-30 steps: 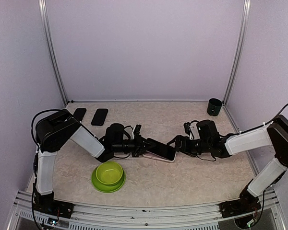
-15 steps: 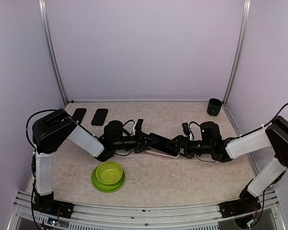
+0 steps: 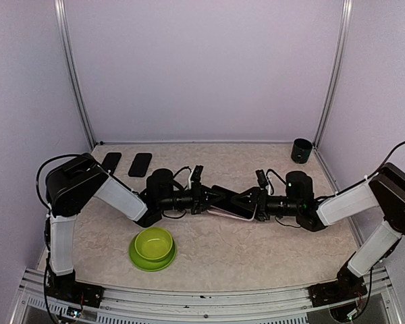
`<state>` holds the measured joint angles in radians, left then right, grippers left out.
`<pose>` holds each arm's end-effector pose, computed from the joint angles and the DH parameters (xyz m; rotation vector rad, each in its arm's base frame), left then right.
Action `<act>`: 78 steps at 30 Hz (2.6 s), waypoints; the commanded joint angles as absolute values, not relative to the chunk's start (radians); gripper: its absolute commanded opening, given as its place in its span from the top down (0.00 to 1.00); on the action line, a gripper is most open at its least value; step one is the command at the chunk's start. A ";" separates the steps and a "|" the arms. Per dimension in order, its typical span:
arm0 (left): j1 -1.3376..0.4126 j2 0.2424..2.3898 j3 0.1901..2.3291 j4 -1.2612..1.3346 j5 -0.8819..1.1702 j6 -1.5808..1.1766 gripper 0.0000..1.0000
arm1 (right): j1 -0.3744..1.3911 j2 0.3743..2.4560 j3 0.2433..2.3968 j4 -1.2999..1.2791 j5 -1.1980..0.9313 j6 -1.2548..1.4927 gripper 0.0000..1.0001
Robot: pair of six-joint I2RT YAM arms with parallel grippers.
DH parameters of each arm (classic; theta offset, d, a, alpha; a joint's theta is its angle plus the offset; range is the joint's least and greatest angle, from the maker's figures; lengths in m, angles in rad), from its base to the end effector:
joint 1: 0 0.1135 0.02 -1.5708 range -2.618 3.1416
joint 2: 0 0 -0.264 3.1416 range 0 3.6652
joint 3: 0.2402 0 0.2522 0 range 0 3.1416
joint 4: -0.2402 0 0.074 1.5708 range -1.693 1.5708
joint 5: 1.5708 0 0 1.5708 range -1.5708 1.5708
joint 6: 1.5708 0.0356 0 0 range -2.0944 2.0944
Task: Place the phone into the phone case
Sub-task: Install the phone on the phone case.
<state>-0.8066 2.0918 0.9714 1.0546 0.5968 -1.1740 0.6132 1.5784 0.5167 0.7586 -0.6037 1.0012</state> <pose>0.2729 -0.3137 0.1413 0.1982 2.0435 -1.8774 0.2275 0.1848 0.1620 -0.0677 2.1840 1.5895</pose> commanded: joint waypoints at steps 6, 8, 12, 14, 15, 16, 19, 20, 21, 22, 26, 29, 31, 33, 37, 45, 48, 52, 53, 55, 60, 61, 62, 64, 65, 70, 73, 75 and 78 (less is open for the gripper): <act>-0.830 2.098 1.022 1.152 0.603 -1.180 1.00 | 0.633 1.611 0.502 0.863 -0.641 1.041 0.14; -0.830 2.100 1.020 1.152 0.599 -1.181 1.00 | 0.633 1.611 0.498 0.872 -0.642 1.046 0.19; -0.829 2.101 1.013 1.155 0.597 -1.181 1.00 | 0.634 1.607 0.490 0.881 -0.648 1.047 0.30; -0.829 2.102 1.010 1.154 0.596 -1.180 1.00 | 0.632 1.604 0.487 0.882 -0.652 1.046 0.35; -0.830 2.102 1.008 1.153 0.596 -1.179 1.00 | 0.633 1.603 0.486 0.881 -0.655 1.045 0.38; -0.830 2.102 1.008 1.152 0.596 -1.178 1.00 | 0.633 1.601 0.486 0.881 -0.660 1.045 0.41; -0.830 2.103 1.008 1.147 0.597 -1.174 1.00 | 0.633 1.596 0.483 0.885 -0.668 1.043 0.51; -0.830 2.104 1.008 1.144 0.596 -1.174 1.00 | 0.634 1.593 0.482 0.888 -0.670 1.043 0.55; -0.830 2.103 1.008 1.143 0.596 -1.174 1.00 | 0.634 1.591 0.481 0.891 -0.673 1.043 0.58; -0.830 2.106 1.008 1.144 0.597 -1.173 1.00 | 0.633 1.590 0.480 0.893 -0.674 1.043 0.60; -0.830 2.108 1.007 1.143 0.597 -1.174 1.00 | 0.633 1.585 0.480 0.899 -0.685 1.043 0.64; -0.827 2.103 1.005 1.138 0.596 -1.168 1.00 | 0.633 1.582 0.484 0.905 -0.706 1.037 0.59; -0.823 2.096 1.000 1.131 0.594 -1.161 1.00 | 0.633 1.575 0.486 0.900 -0.716 1.032 0.45; -0.819 2.088 0.998 1.118 0.590 -1.153 1.00 | 0.632 1.563 0.485 0.891 -0.716 1.024 0.36; -0.816 2.081 0.994 1.109 0.589 -1.147 1.00 | 0.630 1.534 0.485 0.877 -0.711 1.010 0.30; -0.811 2.079 0.984 1.109 0.572 -1.150 1.00 | 0.621 1.481 0.468 0.867 -0.673 1.018 0.24; -0.811 2.077 0.979 1.107 0.563 -1.149 1.00 | 0.620 1.467 0.460 0.880 -0.660 1.028 0.25; -0.810 2.075 0.971 1.108 0.553 -1.151 1.00 | 0.618 1.457 0.437 0.950 -0.646 1.062 0.26; -0.810 2.075 0.971 1.109 0.551 -1.151 1.00 | 0.618 1.460 0.434 0.963 -0.649 1.068 0.26; -0.810 2.075 0.970 1.109 0.549 -1.150 1.00 | 0.618 1.470 0.434 0.984 -0.659 1.082 0.29; -0.810 2.078 0.969 1.109 0.549 -1.152 1.00 | 0.618 1.511 0.428 1.043 -0.681 1.121 0.44; -0.810 2.078 0.970 1.109 0.549 -1.153 1.00 | 0.618 1.518 0.428 1.051 -0.683 1.127 0.48; -0.811 2.079 0.971 1.109 0.549 -1.152 1.00 | 0.618 1.525 0.427 1.059 -0.685 1.131 0.53; -0.811 2.080 0.972 1.108 0.551 -1.152 1.00 | 0.618 1.536 0.428 1.072 -0.688 1.138 0.58; -0.811 2.080 0.974 1.108 0.551 -1.152 1.00 | 0.617 1.539 0.428 1.073 -0.689 1.139 0.61; -0.811 2.084 0.982 1.100 0.554 -1.149 1.00 | 0.621 1.547 0.433 1.073 -0.692 1.139 0.69; -0.813 2.089 0.986 1.101 0.555 -1.152 1.00 | 0.621 1.552 0.433 1.075 -0.694 1.140 0.76; -0.813 2.089 0.987 1.101 0.557 -1.152 0.99 | 0.620 1.553 0.432 1.076 -0.695 1.140 0.81; -0.811 2.085 0.986 1.101 0.559 -1.149 0.97 | 0.620 1.554 0.431 1.076 -0.698 1.140 0.86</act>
